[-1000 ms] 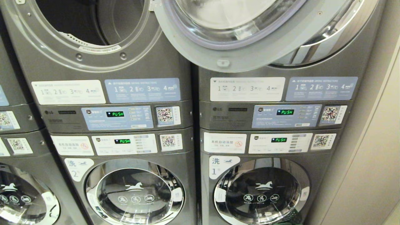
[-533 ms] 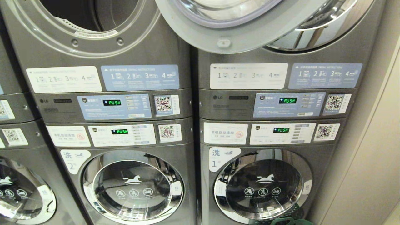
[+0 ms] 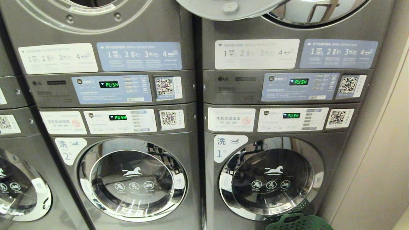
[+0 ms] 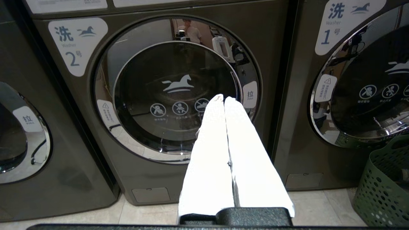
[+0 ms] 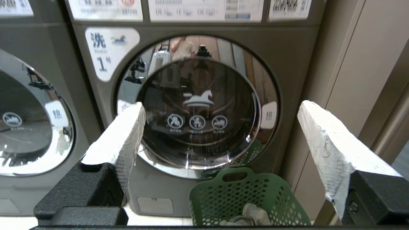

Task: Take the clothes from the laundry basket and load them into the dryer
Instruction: Take the clothes out of the basket

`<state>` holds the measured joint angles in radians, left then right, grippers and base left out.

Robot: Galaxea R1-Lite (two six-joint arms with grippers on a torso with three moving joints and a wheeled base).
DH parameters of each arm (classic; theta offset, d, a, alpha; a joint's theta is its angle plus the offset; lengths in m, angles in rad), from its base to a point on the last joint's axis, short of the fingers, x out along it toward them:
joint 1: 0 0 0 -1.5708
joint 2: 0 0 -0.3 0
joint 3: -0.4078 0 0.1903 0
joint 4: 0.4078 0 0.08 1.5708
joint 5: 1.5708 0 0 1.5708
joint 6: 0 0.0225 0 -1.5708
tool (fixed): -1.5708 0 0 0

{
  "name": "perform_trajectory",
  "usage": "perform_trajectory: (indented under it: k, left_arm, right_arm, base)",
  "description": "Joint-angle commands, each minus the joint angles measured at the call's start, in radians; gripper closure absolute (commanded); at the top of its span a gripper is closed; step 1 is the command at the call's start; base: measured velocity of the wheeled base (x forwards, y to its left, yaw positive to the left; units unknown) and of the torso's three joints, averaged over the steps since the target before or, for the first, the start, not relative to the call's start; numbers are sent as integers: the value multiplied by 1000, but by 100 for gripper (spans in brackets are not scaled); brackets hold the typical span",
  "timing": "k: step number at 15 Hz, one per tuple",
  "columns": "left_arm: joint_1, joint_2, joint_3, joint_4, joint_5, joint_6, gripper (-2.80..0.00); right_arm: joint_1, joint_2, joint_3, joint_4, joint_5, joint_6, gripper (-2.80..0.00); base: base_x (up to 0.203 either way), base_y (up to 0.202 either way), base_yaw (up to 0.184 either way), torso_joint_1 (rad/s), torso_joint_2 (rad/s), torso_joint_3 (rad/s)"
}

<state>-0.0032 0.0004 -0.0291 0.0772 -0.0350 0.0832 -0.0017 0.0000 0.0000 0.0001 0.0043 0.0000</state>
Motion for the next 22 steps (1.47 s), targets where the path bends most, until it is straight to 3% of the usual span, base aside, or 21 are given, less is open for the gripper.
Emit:
perform_trajectory:
  k: [1,12,22]
  left_arm:
    - [0,-3,0,0,0,0,0]
    - [0,-3,0,-1,0,1,0]
    - [0,-3,0,1,0,1,0]
  right_arm:
    - [0,-2,0,0,0,0,-280]
    - [0,-2,0,0,0,0,-280]
    - [0,-2,0,0,0,0,-280]
  base:
    - [0,0,0,-243,512,270]
    - [0,0,0,-222,471,244]
    - [0,0,0,-14,37,18]
